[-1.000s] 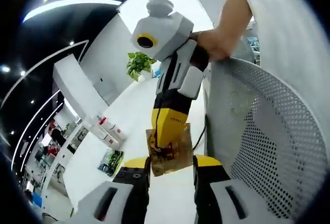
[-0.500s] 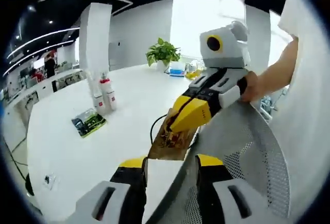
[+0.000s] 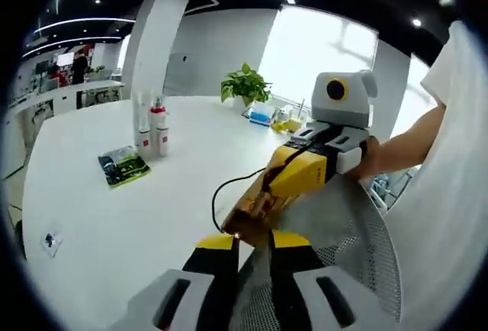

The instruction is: Arrange the skincare products in the storage area until every visible bottle or jar stands upright without overlapping.

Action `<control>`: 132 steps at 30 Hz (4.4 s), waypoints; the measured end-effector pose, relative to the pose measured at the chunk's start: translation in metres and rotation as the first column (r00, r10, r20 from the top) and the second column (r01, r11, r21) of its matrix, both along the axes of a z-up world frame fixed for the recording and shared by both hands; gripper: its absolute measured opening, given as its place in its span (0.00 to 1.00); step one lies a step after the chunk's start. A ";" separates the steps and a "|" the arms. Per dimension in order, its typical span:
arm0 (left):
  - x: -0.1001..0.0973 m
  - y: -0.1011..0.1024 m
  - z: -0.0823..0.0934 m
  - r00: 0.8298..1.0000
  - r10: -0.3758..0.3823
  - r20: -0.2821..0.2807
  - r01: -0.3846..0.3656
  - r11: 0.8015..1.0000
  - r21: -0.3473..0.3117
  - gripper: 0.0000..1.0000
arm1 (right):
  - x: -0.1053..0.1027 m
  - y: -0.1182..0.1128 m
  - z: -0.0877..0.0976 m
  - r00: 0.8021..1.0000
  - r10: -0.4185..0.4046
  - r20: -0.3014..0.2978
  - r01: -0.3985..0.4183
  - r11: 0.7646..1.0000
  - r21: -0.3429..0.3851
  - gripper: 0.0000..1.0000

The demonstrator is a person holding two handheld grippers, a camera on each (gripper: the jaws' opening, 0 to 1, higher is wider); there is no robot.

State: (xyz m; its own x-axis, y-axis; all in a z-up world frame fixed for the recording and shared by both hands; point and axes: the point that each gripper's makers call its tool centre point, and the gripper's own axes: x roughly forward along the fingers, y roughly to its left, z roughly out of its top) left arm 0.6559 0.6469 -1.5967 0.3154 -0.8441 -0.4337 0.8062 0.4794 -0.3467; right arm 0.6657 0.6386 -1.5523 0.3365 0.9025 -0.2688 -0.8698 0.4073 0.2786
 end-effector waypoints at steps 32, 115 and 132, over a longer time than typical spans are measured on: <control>-0.007 0.009 0.007 0.998 -0.003 -0.060 0.001 0.999 -0.034 0.00 | -0.007 0.009 -0.027 0.999 0.035 0.020 -0.032 0.988 -0.150 0.08; 0.011 0.021 -0.004 0.992 0.102 -0.080 -0.102 0.995 0.016 0.00 | 0.004 -0.003 -0.028 0.992 -0.017 -0.126 0.007 0.997 -0.081 0.00; 0.013 0.022 0.003 0.990 0.115 -0.087 -0.118 0.993 -0.030 0.00 | 0.004 -0.005 -0.022 0.982 -0.019 -0.185 0.013 0.999 -0.030 0.00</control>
